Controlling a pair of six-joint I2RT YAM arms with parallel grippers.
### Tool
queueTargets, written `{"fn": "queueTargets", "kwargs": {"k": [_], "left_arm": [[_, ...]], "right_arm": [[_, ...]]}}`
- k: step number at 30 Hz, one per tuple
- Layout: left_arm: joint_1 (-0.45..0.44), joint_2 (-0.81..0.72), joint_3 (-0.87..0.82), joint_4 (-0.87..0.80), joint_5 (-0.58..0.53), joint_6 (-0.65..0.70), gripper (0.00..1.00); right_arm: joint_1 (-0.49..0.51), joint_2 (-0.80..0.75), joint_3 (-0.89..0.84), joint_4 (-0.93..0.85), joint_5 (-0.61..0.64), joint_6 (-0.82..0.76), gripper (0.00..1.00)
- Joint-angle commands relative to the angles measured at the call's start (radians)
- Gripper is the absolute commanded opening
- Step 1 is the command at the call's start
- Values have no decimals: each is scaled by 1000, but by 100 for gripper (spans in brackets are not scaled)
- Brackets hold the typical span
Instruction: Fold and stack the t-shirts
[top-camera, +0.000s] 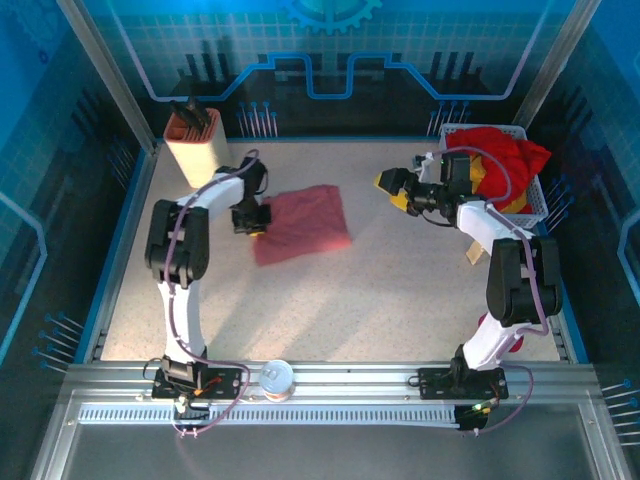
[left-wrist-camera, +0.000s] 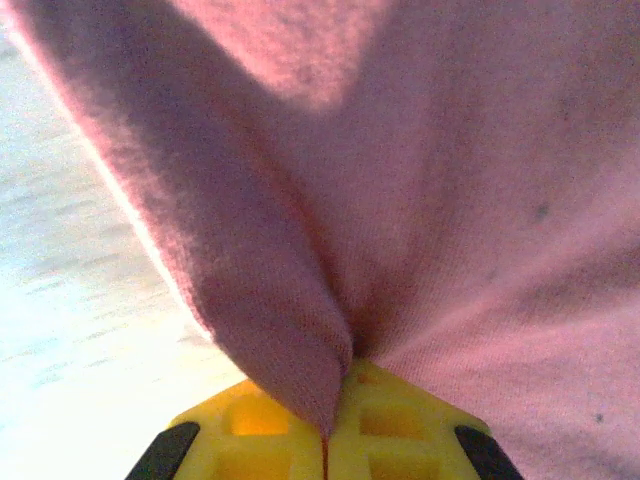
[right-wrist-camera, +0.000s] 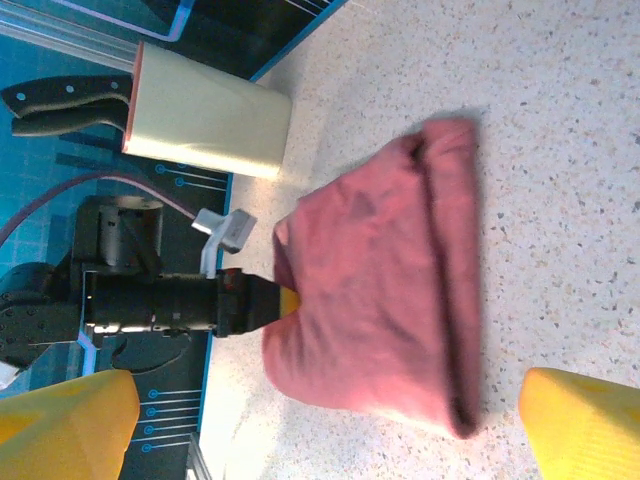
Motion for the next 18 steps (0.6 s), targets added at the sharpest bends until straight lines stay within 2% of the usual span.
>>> {"fn": "queueTargets", "kwargs": {"k": [1,5,8,11,14,15,17,18], "left_arm": [[88,-78,-79,-59,-164,89,0],[152,-102,-122,-26,-283,189,0],[201,-48,-89,-6,-390,260,1],[281,29,15,-76,-424,239,11],[315,53,94,-147,-477,188,31],[312,41,103,-161,-494,174,35],[303,-8,74,-135,-493,161,68],[297,-36,63,-131,-487,150,75]], "right_arm": [[-15,-28,-24,-29,-36,-31,98],[-15,-15,-32,-20,-47,-20,98],[-11,-2,-25,-22,-60,-19,98],[-8,4,-14,-41,-62,-30,98],[-4,-1,-10,-59,-62,-43,98],[-2,-3,-10,-64,-58,-48,98],[2,-3,-15,-64,-53,-49,98],[3,0,-13,-64,-56,-49,98]]}}
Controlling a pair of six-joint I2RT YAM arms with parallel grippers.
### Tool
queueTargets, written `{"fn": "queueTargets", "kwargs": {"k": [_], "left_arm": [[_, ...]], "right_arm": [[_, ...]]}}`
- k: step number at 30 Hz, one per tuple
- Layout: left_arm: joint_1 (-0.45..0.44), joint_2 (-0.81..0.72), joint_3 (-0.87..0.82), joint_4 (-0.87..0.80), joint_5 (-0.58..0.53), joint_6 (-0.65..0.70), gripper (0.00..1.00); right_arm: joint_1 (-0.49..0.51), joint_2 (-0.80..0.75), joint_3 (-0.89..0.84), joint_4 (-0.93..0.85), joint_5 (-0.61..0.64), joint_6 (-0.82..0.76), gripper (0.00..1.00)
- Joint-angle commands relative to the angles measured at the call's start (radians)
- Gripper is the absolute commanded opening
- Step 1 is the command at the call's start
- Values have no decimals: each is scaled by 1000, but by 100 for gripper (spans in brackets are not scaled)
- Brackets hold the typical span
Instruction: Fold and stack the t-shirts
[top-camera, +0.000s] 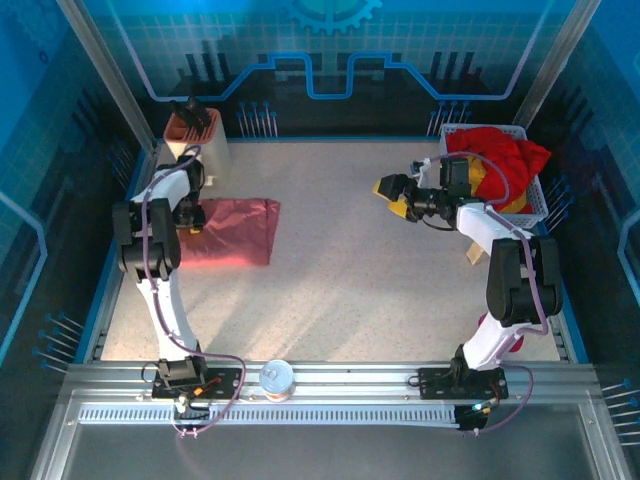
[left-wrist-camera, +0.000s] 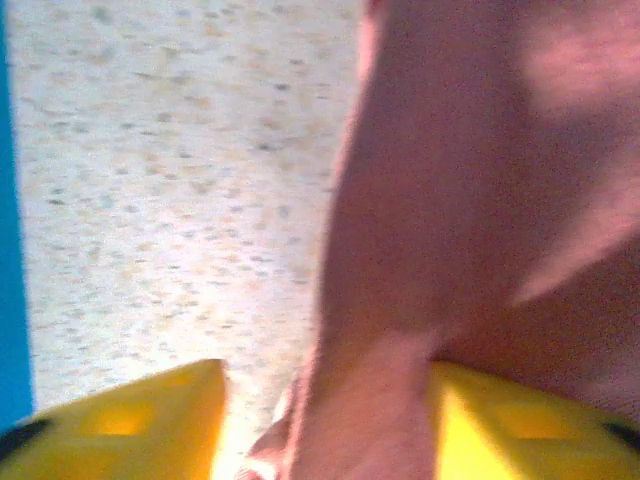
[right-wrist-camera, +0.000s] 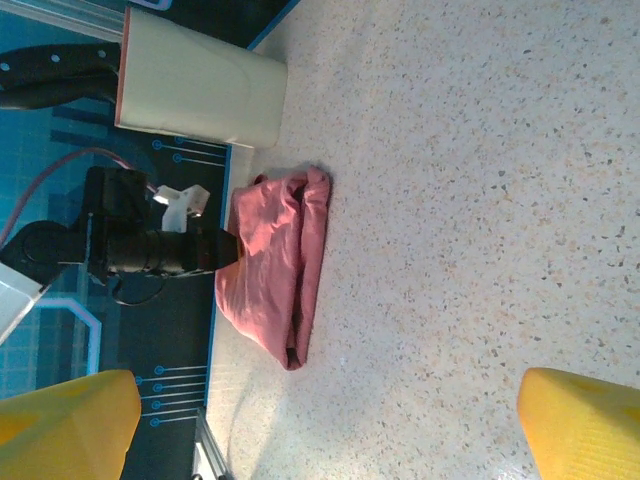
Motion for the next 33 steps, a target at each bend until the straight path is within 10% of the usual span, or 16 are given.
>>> {"fn": "queueTargets", "kwargs": {"k": [1,18,26,33], "left_arm": [[-29,-94,-1,-57,-44,-47,76],[-354,-113,-151,154,308,-253,60],[-283,-97,-219,139,262,-189,34],[-220,-130,-190,87,226,-113,41]], "right_arm": [[4,4,10,-28,-21,-29,98],[16,12,14,-54,-9,-39,97],[16,1,-16,-58,-7,-50,97],[14,-7,-34,-48,-13,-46,98]]}}
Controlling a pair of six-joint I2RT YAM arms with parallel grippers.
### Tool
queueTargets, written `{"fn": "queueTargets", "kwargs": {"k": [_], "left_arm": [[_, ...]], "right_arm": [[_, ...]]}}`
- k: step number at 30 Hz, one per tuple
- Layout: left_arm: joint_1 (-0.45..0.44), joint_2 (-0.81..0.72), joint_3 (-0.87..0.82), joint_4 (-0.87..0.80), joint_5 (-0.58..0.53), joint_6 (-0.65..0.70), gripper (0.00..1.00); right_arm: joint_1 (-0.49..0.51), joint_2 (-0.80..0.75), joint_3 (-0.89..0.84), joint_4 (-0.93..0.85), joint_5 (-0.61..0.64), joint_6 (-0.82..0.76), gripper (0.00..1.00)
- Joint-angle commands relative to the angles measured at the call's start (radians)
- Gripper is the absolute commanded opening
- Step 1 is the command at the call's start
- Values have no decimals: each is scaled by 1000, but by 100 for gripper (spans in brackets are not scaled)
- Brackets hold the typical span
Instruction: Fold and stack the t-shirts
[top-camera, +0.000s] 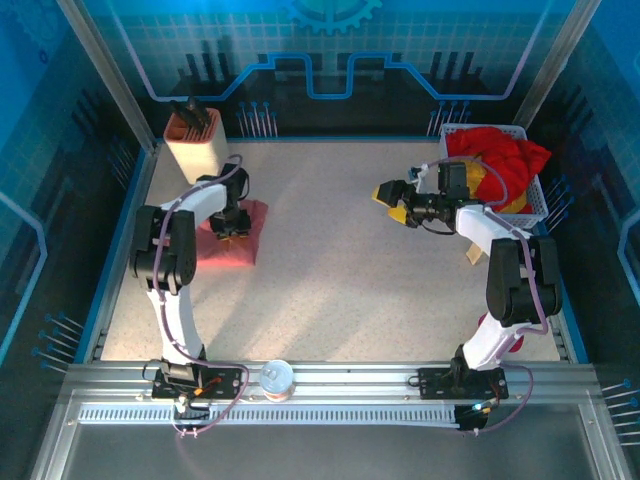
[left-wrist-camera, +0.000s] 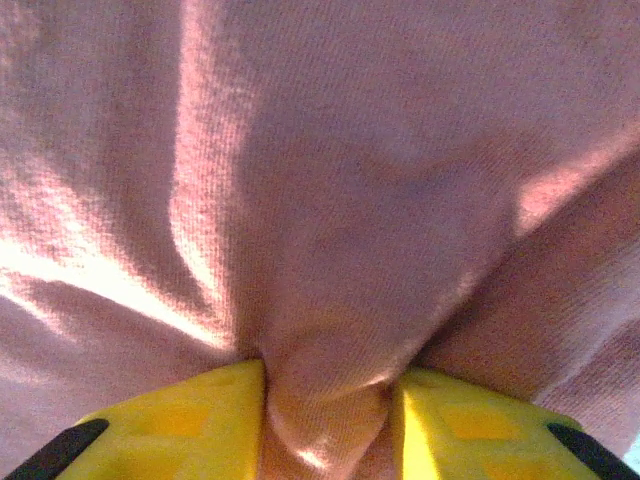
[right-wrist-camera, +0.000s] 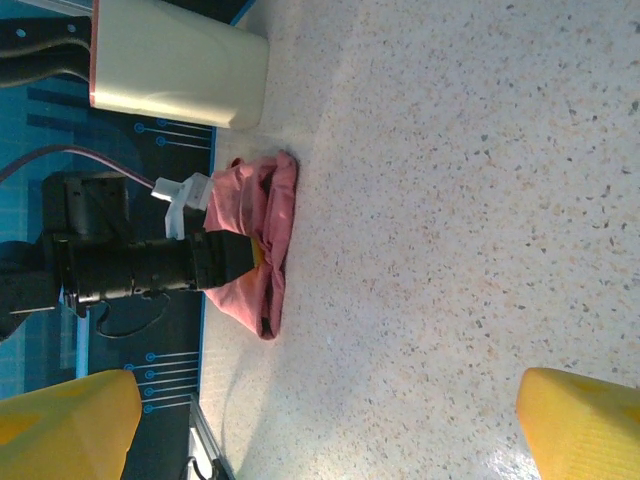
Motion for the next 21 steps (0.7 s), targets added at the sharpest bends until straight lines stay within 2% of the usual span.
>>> {"fn": "queueTargets", "kwargs": {"k": [1,4,7,11,14,16,18,21], "left_arm": [[24,-31,0,-76,-48,56,43],[23,-90,-3,-76,-19,82,60],[21,-186,-23,-42,59,104,70],[22,-346,-176,205,133,163,85],[28,-426,-395,545,159,214,87],[29,-461,-551,796,152,227,92],[29,-475,-689,1018,132,201,99],[35,-479,-747,1104,106,198,99]], "right_arm": [[7,-13,-9,-21,-7,-22,98],[-9,-43,20,-141,87,-88,100],[-25,-99,56,-323,339,-196,100],[-19,-159,71,-434,722,-294,100],[12,-232,-50,-261,976,-438,100],[38,-285,-179,-55,1023,-605,100],[46,-316,-328,175,1087,-664,100],[15,-296,-474,472,1075,-642,100]]}}
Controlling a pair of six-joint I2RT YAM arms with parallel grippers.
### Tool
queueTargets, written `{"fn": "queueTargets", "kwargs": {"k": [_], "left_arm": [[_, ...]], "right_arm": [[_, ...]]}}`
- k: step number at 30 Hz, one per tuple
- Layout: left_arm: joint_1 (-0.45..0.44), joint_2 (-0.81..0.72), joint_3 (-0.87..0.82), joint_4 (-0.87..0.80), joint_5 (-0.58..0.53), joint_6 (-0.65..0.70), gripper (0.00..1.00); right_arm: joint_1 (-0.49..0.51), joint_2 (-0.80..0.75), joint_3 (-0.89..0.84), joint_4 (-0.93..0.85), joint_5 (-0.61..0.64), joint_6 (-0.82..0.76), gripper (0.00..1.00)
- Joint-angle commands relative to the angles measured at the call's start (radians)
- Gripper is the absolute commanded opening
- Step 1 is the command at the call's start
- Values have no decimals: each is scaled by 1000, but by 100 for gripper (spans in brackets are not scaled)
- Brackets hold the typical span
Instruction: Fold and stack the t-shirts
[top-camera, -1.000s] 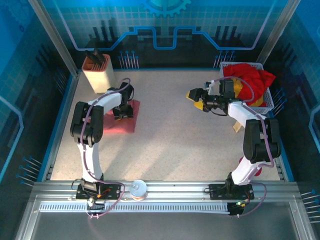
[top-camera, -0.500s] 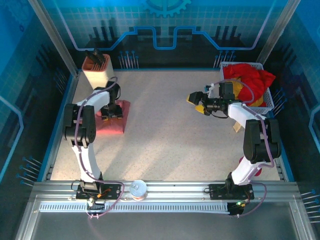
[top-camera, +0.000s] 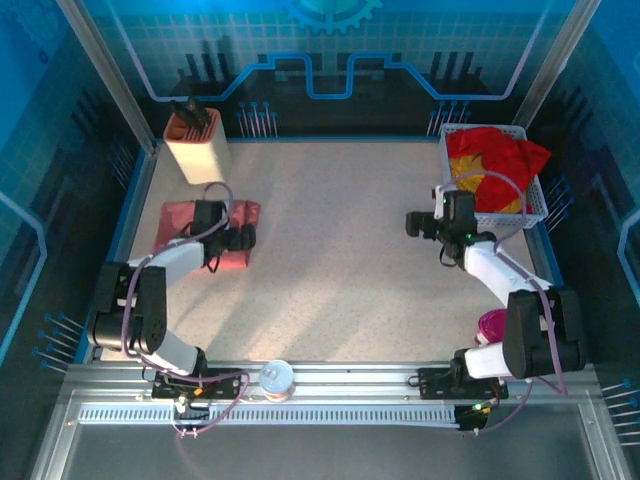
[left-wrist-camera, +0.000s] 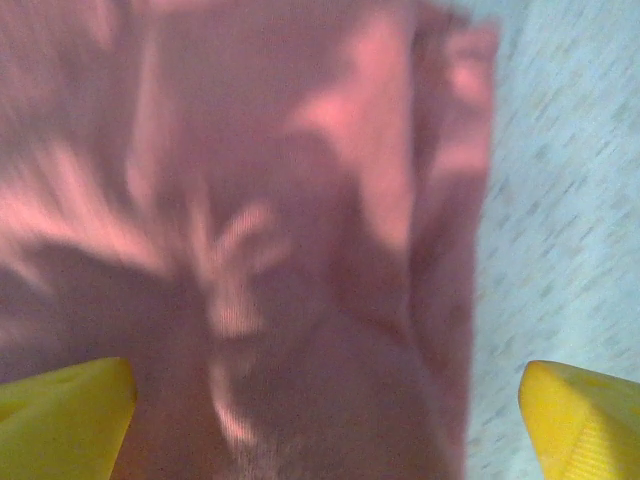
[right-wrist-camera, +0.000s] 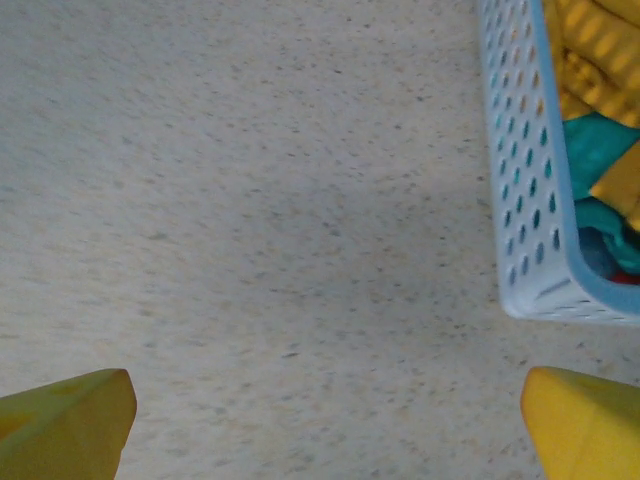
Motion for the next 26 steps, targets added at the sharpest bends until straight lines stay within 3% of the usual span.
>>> {"fn": "queueTargets", "kwargs": {"k": [1,3,6,8,10,11,12,13,15,18,26], "left_arm": [[9,-29,-56,329,10,37,99],[19,-96,-175,495,37,65,99],[27,-154,-309,715,10,76,99],[29,-102,-396,929,-30,74,99],[27,21,-409,1077,1,94,99],[25,49,-398,1100,7,102,99],[27,-4,-370,946,-1,81,99],[28,-7,-348,906,-34,69,99],[27,12,-321,889,-90,56,99],[26,14,-321,894,-93,59,99],[21,15,-321,895,-92,64,99]], "right_arm": [[-35,39,-120,410,67,-73,100],[-42,74,-187,565,-49,-101,100],[-7,117,-274,748,-38,-133,100],[-6,167,-393,1043,-12,-134,100],[-6,141,-408,1016,55,-103,100],[-8,152,-375,982,95,-93,100],[-7,143,-333,879,94,-87,100],[-6,141,-309,830,80,-97,100],[3,151,-323,873,26,-131,100],[-23,148,-289,804,-88,-136,100],[-28,148,-294,810,-96,-132,100]]}}
